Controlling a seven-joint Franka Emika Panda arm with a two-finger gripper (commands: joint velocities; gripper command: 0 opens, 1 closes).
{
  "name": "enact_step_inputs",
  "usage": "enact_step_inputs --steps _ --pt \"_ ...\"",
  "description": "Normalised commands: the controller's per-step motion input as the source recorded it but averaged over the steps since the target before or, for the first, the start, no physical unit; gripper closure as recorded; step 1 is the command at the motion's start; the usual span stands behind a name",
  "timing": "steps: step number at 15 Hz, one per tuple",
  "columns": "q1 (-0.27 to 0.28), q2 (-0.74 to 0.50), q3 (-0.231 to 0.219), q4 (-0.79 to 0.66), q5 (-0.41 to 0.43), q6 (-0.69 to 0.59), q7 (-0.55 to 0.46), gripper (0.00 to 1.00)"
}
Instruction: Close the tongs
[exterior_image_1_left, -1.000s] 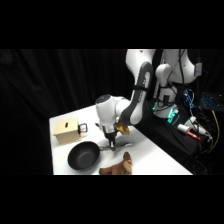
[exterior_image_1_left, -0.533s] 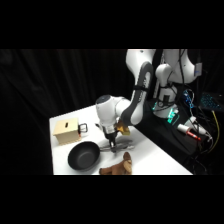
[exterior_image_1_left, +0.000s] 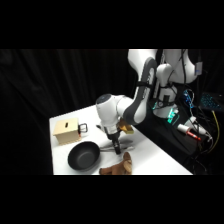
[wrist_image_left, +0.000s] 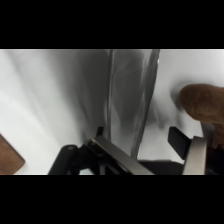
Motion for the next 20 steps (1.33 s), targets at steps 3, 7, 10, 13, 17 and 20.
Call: enact_step_inputs --steps 3,7,10,13,17,20 --pt "0.026 -0.33 -0.019 -0.07 -0.152 -0.30 -0.07 0.00" --pt "0.012 -0.35 -0.031 -0.05 -0.151 -0.26 -0.07 0.00" --pt "-0.028 -0.37 -0.026 -0.04 -0.131 -0.26 -0.10 0.00" --pt "-0.074 -0.39 -0.002 -0.03 -0.085 -0.26 -0.16 0.00" --pt "-0.095 -0.35 0.023 0.02 -0.076 -0.34 -0.23 0.00" --pt "-0.084 -0.26 0.023 0.07 -0.101 -0.33 -0.19 0.00"
